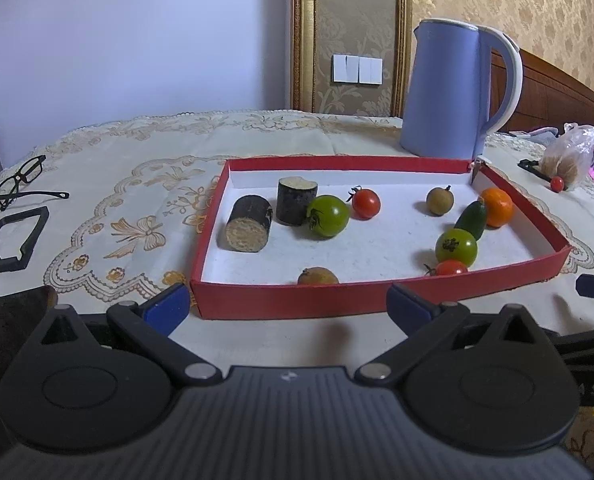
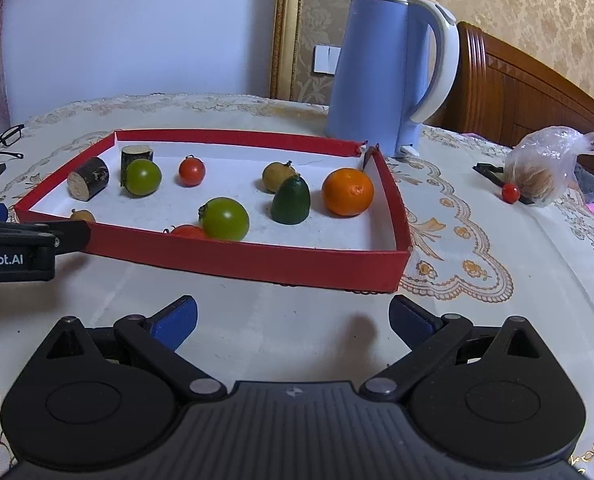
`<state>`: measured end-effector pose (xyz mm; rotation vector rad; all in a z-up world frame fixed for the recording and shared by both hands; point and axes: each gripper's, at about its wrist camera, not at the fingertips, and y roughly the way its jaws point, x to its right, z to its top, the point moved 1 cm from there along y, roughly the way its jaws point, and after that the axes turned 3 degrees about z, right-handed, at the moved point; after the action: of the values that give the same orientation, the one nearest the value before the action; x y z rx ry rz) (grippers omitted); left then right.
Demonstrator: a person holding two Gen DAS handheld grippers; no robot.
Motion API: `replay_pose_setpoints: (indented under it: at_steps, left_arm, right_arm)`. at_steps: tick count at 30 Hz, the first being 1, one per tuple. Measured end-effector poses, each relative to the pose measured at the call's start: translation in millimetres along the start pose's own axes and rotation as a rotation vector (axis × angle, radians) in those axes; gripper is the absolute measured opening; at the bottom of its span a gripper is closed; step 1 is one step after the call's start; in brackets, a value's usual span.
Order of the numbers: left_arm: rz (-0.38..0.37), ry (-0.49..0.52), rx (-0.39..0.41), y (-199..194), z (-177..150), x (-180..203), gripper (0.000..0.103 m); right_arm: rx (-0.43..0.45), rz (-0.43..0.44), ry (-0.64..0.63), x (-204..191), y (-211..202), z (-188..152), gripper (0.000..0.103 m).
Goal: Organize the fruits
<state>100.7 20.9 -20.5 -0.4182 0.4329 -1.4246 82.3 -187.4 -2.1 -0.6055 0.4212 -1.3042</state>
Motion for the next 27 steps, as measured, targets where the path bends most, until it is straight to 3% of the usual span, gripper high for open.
replay_pose_setpoints:
  at_steps: [14,21,27]
  left_arm:
    - [-0.018,0.021,-0.002,-1,-1,3,0.103]
    - [-0.031,0.017,-0.008,1,-1,2,0.103]
    - [-0.023,0.014,-0.036,8,0,2,0.103]
  right_arm:
    - [-0.023,-0.014,0.004,1,5,-1,0.103]
    - [-0.047,0.048,0.085,15,10,-1,0.103]
    - [-0.048,0.044,0.081,13,10,-1,0.103]
